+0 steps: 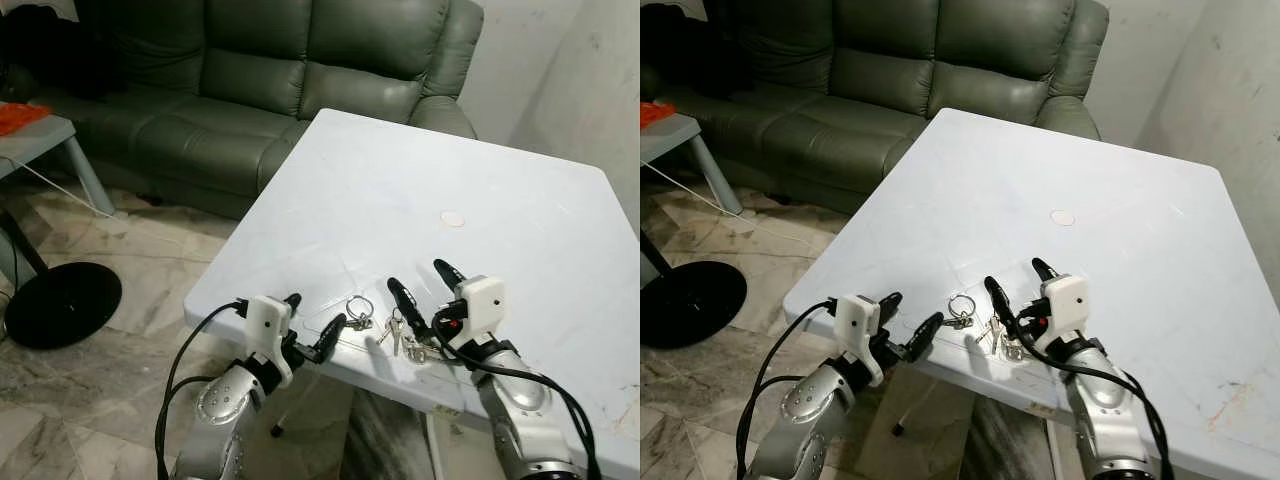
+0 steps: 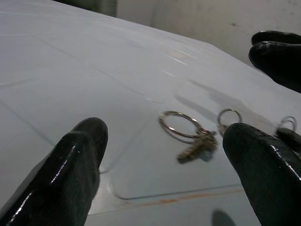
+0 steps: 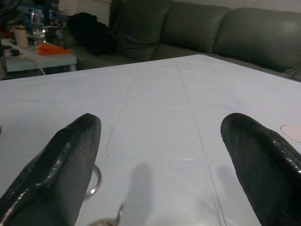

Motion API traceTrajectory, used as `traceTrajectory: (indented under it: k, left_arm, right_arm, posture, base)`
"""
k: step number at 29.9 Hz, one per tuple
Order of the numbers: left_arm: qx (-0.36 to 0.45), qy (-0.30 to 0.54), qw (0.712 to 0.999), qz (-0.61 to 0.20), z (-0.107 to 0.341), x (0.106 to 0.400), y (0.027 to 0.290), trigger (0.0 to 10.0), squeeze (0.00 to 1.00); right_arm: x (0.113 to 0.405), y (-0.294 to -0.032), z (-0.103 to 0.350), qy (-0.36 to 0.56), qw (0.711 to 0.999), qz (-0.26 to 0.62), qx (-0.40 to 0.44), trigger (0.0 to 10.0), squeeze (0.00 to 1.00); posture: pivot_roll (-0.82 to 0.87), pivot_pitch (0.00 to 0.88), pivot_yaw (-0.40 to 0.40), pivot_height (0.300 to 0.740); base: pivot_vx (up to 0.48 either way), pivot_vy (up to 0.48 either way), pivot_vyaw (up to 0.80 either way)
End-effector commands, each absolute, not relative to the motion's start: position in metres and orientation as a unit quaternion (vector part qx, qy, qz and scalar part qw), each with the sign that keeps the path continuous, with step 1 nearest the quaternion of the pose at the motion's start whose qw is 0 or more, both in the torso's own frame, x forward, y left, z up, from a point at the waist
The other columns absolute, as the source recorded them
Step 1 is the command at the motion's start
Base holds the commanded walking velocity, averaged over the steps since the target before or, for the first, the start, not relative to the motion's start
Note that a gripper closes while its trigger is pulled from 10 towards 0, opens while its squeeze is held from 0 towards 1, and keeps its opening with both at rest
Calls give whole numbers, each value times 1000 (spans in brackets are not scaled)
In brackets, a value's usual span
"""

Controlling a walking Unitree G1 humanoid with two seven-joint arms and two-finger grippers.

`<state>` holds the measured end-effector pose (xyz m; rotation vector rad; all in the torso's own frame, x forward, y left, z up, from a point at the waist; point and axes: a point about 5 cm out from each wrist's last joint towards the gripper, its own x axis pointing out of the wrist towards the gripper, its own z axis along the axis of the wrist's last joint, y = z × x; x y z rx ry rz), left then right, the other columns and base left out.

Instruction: Hang keys on a hook

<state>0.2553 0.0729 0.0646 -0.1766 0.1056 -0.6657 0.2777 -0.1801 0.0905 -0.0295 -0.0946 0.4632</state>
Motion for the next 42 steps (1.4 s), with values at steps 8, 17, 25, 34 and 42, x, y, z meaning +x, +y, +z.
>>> traceTrajectory:
  k: [8, 17, 25, 34, 42]
  left_arm:
    - [-76, 58, 924, -370, 70, 249, 62, 10000, 0]
    - [-85, 60, 922, -374, 72, 248, 61, 10000, 0]
    - [-85, 64, 919, -379, 73, 247, 60, 10000, 0]
    - [-87, 66, 914, -390, 73, 244, 55, 10000, 0]
    - [-85, 71, 911, -397, 71, 242, 53, 10000, 0]
  right_arm:
    - [277, -202, 84, 0, 953, 296, -61, 10000, 0]
    - [278, -210, 81, 20, 944, 319, -86, 10000, 0]
    - [279, -222, 76, 42, 938, 331, -94, 10000, 0]
    - [279, -232, 75, 48, 939, 326, -100, 10000, 0]
    - [278, -233, 74, 46, 936, 333, -101, 10000, 0]
  posture:
    - [33, 0, -91, 740]
    - [33, 4, -89, 740]
    - [32, 4, -88, 740]
    - [25, 4, -85, 740]
    - [21, 5, -80, 740]
  base:
    - [0, 0, 0]
    - [0, 0, 0]
    - [0, 0, 0]
    - [0, 0, 0]
    - [0, 0, 0]
